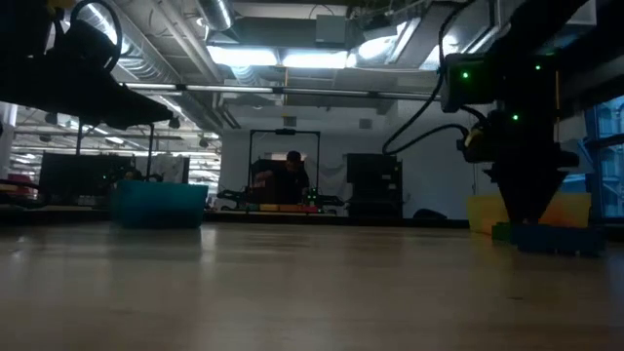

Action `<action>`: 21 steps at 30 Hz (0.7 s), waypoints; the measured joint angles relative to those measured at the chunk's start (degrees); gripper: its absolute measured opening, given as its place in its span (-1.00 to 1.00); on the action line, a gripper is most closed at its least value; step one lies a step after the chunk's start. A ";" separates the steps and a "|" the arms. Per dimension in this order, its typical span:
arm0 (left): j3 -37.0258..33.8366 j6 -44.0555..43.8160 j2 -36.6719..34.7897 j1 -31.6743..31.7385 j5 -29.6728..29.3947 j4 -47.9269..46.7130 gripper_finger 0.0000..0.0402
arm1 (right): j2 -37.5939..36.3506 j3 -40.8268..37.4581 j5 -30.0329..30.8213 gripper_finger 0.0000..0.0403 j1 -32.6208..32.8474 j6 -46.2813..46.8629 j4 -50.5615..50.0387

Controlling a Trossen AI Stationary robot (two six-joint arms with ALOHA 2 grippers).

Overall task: Sort blocks by size
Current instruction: Put the green game piece into the yellow bin

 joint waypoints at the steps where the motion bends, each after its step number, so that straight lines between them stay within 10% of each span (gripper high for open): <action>1: 0.00 0.00 0.00 0.00 0.00 0.00 -0.35 | 0.00 -0.46 0.01 -0.02 0.01 0.00 1.00; 21: -0.02 1.05 -0.53 0.00 -0.09 0.09 -0.35 | -0.04 -5.62 -1.94 -0.28 0.02 -0.09 6.62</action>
